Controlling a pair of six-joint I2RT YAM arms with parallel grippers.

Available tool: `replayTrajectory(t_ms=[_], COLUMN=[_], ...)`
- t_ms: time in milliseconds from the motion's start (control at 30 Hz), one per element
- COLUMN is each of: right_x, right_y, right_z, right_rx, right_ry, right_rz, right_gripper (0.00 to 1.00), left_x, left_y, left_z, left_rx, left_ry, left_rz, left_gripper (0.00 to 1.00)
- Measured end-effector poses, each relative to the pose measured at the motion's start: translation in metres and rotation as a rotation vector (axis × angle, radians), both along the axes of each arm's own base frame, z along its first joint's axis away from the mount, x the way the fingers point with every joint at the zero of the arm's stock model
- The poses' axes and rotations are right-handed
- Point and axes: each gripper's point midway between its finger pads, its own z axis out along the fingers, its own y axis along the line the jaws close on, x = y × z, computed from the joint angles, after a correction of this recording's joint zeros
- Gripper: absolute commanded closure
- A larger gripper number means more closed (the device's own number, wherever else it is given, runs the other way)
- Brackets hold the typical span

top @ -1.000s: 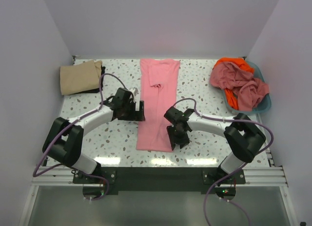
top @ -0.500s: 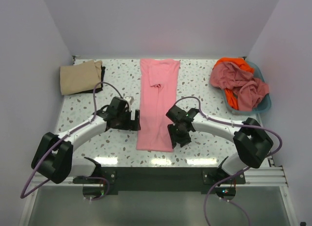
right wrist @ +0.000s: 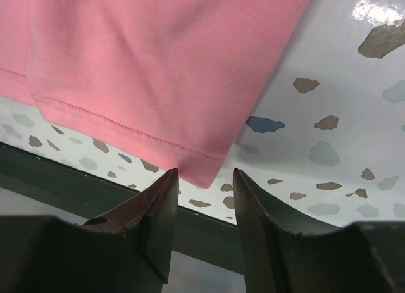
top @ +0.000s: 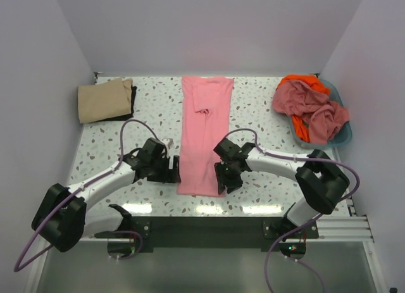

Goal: Fold and stack the t-shirts
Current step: Fold the tshirt

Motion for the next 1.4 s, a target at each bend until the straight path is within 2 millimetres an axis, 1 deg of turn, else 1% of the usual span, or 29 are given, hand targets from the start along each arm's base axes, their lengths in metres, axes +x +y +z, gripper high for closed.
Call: replayTrajectory(t_ms=[233,300,400,433,500,533,633,933,1133,1167,1267,1400], right_x=[-0.007,-0.007,-0.008,-0.008,-0.009,-0.01,-0.012,-0.015,-0.015,-0.015,-0.015,-0.015], right_y=[-0.003,-0.003,-0.003,-0.003,-0.003,-0.002,-0.001,0.002,0.002,0.002,0.002,0.002], right_z=[-0.014,-0.014,-0.015,-0.015,-0.016,-0.016,-0.017,-0.018,-0.018,-0.018,-0.018,-0.017], right_rx=[-0.019,-0.018,-0.022,-0.022,-0.019,-0.017,-0.01,0.003,0.003,0.002,0.002,-0.001], right_ry=[0.037,0.039,0.044,0.047,0.053,0.056,0.064,0.083,0.083,0.083,0.083,0.084], right_rz=[-0.016,-0.019,-0.022,-0.023,-0.024,-0.025,-0.029,-0.025,-0.024,-0.024,-0.025,-0.024], right_gripper=[0.6,0.62,0.68,0.74,0.83,0.9,0.95,0.96,0.96,0.96,0.96,0.96], left_x=[-0.012,-0.015,-0.02,-0.021,-0.024,-0.025,-0.029,-0.031,-0.031,-0.031,-0.031,-0.032], left_y=[-0.004,-0.005,-0.004,-0.005,-0.007,-0.007,-0.008,-0.013,-0.018,-0.018,-0.021,-0.026], left_z=[-0.003,-0.005,-0.008,-0.009,-0.009,-0.01,-0.012,-0.013,-0.015,-0.015,-0.017,-0.018], left_rx=[0.005,0.006,0.011,0.013,0.01,0.01,0.014,0.008,0.006,0.007,0.005,0.002], left_ry=[0.033,0.041,0.055,0.057,0.063,0.066,0.076,0.078,0.082,0.084,0.093,0.104], left_rz=[-0.006,-0.004,-0.005,-0.009,-0.011,-0.012,-0.021,-0.04,-0.047,-0.045,-0.046,-0.062], left_gripper=[0.2,0.22,0.25,0.26,0.28,0.29,0.28,0.28,0.4,0.44,0.49,0.51])
